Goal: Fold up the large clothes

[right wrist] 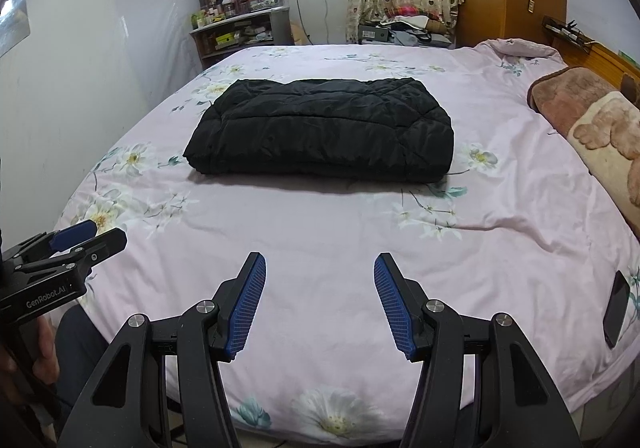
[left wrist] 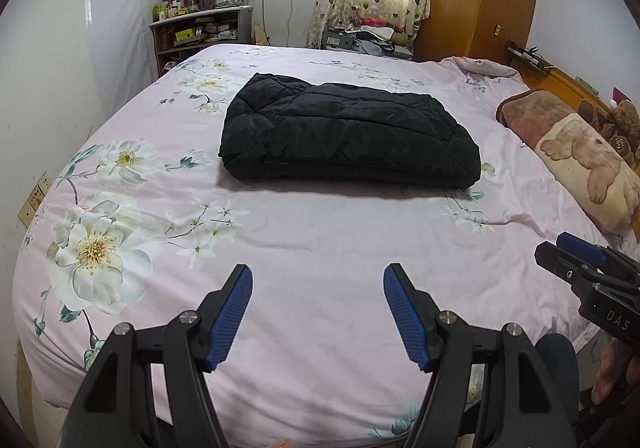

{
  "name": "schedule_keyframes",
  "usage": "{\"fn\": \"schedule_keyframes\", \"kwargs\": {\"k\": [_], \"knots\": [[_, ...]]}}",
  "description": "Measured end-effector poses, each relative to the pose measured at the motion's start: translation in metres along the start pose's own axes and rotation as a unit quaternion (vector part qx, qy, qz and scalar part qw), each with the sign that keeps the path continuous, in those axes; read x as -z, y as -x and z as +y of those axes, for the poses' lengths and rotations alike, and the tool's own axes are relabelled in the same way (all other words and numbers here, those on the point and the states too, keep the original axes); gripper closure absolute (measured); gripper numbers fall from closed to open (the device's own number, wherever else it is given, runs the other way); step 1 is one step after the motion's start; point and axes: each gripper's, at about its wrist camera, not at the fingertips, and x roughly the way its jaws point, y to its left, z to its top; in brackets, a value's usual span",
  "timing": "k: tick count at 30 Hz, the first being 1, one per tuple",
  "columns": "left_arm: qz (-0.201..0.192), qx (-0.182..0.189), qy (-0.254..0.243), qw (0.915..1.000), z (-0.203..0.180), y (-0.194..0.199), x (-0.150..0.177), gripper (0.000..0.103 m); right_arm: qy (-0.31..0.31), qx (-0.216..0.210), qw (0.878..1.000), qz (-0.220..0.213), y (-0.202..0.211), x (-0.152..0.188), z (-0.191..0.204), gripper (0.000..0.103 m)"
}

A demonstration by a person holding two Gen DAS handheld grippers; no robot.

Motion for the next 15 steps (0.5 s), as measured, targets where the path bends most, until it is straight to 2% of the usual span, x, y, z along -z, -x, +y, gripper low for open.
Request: {"fn": "schedule_keyframes", "kwargs": {"k": [15], "knots": [[0.005,-0.002,0.0,1.0,-0.0045,0.0006,0.0046,0.033,0.004,-0.005,1.0,0.009,-0.0021,0.0011,-0.0045,0.046]]}}
